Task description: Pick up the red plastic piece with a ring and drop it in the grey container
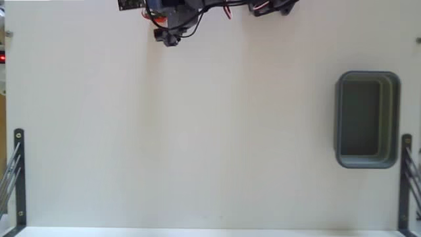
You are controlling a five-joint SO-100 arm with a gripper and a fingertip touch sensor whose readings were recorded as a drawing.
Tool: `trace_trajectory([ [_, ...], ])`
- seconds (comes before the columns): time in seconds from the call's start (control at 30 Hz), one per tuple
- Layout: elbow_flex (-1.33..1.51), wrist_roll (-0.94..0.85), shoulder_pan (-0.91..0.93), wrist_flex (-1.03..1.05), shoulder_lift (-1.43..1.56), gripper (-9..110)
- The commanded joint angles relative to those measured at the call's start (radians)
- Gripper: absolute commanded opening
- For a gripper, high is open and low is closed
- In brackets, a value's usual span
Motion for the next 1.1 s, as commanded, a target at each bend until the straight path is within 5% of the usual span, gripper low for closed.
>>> trace_trajectory([
  [0.0,0.002,0.005,0.023,-0.016,0.051,110],
  [1.07,0.048,0.005,0.023,-0.067,0.046,110],
])
